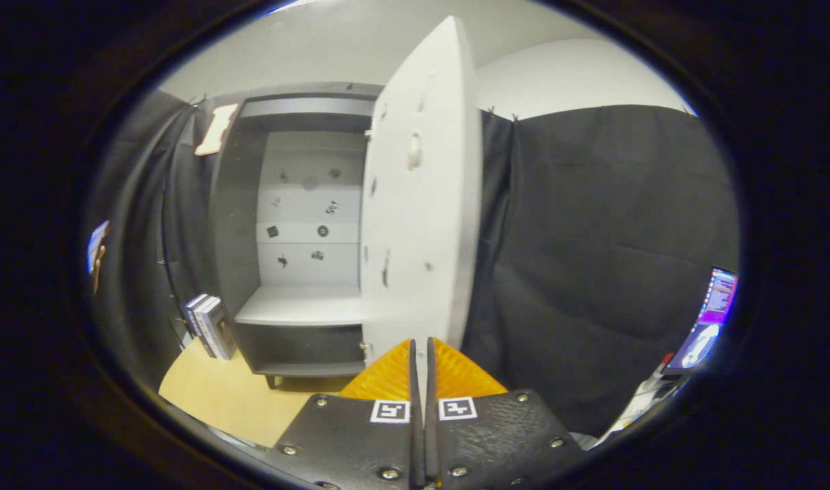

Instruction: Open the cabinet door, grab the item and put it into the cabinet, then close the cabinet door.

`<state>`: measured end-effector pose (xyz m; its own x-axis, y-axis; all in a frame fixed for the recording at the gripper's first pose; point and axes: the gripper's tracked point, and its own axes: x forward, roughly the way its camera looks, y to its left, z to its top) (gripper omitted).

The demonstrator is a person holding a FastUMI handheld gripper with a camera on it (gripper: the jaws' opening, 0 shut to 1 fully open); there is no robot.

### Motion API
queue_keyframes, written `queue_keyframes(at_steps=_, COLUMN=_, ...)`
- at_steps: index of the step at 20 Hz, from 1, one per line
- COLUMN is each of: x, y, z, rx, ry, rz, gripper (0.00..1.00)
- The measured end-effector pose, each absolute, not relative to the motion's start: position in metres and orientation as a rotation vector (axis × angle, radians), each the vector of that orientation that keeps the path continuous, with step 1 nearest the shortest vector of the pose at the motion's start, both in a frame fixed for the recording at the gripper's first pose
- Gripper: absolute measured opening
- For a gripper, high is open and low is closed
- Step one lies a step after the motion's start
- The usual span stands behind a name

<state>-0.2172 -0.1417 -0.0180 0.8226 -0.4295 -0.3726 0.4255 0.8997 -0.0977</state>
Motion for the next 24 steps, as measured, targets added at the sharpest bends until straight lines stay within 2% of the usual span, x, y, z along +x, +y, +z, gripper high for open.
queue_keyframes(at_steps=5, x=-0.180, y=-0.076, z=-0.040, rx=0.041, ry=0.409, rz=-0.285, gripper=0.02)
queue_keyframes(at_steps=10, x=-0.156, y=-0.043, z=-0.080, rx=0.056, ry=0.470, rz=-0.179, gripper=0.01)
queue_keyframes(at_steps=24, x=-0.141, y=-0.016, z=-0.221, rx=0.097, ry=0.692, rz=-0.068, gripper=0.01)
